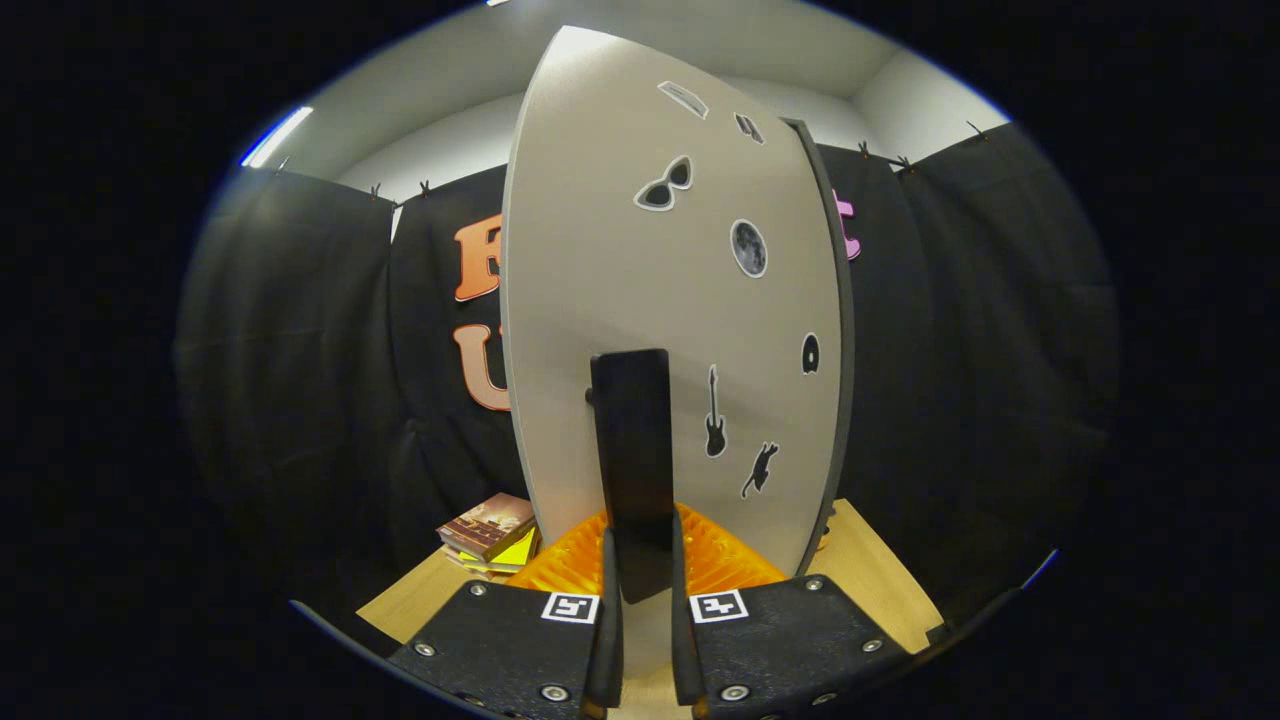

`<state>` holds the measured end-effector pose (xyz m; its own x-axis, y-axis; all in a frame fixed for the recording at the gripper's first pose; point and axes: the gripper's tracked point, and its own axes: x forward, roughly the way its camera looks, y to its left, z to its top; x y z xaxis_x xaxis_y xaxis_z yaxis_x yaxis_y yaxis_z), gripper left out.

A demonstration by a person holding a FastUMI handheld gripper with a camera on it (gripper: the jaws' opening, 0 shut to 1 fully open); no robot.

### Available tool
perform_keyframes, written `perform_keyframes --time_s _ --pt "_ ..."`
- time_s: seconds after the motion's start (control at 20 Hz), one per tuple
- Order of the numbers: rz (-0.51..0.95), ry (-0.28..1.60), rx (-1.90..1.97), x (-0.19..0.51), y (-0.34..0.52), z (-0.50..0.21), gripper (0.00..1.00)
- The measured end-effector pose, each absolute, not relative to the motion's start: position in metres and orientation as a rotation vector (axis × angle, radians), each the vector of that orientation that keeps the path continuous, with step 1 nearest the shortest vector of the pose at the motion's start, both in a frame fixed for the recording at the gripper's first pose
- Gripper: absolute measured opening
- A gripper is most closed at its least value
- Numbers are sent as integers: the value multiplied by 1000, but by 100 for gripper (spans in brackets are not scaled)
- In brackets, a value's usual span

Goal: Open the shoe cabinet door, grab the shoes and put them into the shoe cabinet, then close the shoe cabinet door.

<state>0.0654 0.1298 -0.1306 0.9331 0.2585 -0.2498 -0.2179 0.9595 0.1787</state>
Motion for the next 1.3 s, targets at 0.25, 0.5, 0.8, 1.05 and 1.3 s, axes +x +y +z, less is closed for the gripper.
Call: perform_keyframes --time_s 0.25,0.5,0.8,1.05,1.3 --pt "170 291 133 55 95 -132 19" --pt "36 315 116 49 38 -138 10" --pt "-133 320 134 40 -45 -148 2" --pt "-241 286 50 27 -85 -136 3" --pt "-268 203 -25 2 -93 -103 16"
